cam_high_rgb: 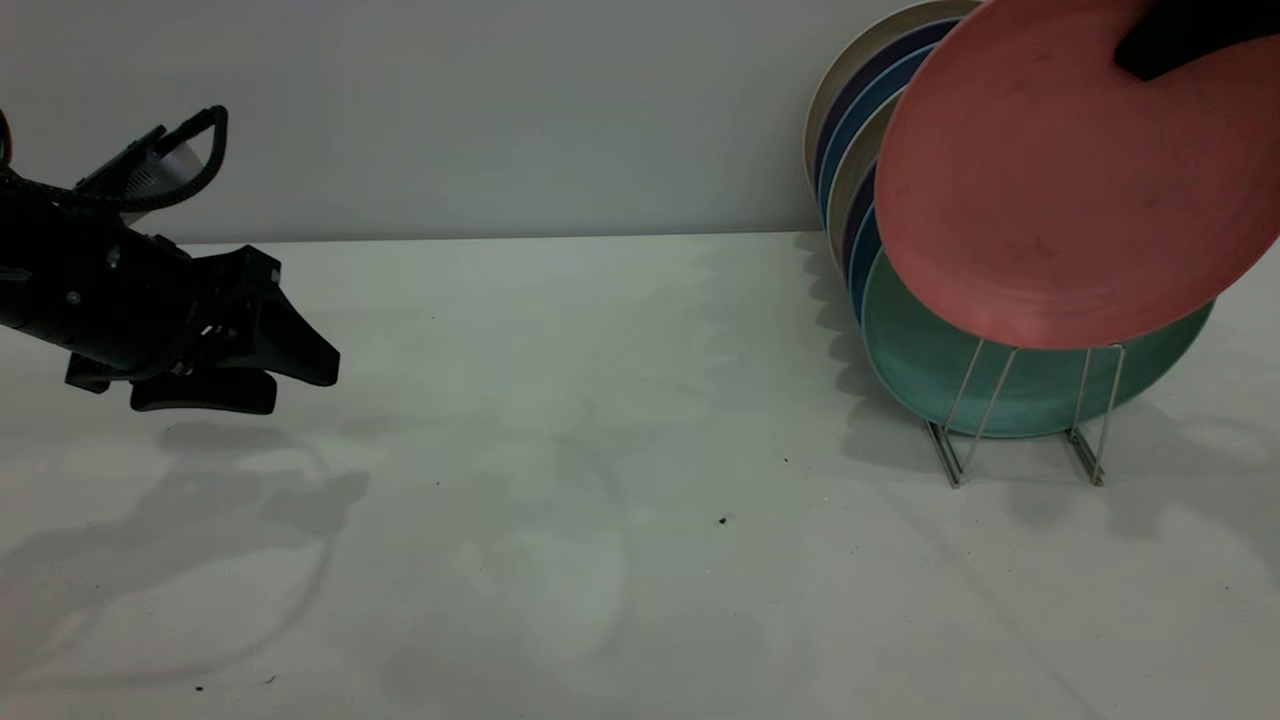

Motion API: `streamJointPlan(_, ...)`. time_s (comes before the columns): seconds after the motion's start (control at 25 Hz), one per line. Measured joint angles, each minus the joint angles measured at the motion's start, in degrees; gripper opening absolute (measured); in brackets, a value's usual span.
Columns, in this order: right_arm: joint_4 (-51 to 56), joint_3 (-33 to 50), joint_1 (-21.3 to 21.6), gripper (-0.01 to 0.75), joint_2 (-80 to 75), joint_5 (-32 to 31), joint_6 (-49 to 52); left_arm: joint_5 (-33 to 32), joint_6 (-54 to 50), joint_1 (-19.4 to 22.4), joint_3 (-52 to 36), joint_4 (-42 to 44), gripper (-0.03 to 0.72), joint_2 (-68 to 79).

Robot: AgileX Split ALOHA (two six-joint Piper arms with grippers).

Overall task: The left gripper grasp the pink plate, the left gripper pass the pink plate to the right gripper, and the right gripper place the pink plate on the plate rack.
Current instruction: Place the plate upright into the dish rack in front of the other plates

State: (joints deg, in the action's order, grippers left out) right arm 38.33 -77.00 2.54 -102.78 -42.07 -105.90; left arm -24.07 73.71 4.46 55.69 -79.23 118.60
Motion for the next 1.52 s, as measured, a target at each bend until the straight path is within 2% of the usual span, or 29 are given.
streamJointPlan(0.64, -1.76, -0.08, 0.0, 0.112, -0.48, 2.79, -0.64, 0.75, 0.0, 0.0, 0.0, 0.0, 0.553, 0.0)
streamJointPlan(1.04, -1.81, -0.08, 0.0, 0.112, -0.48, 0.39, -0.25, 1.45, 0.0, 0.0, 0.0, 0.0, 0.553, 0.0)
streamJointPlan(1.52, -1.64, -0.08, 0.0, 0.112, -3.79, 0.96, 0.43, 1.5, 0.0, 0.0, 0.0, 0.0, 0.553, 0.0)
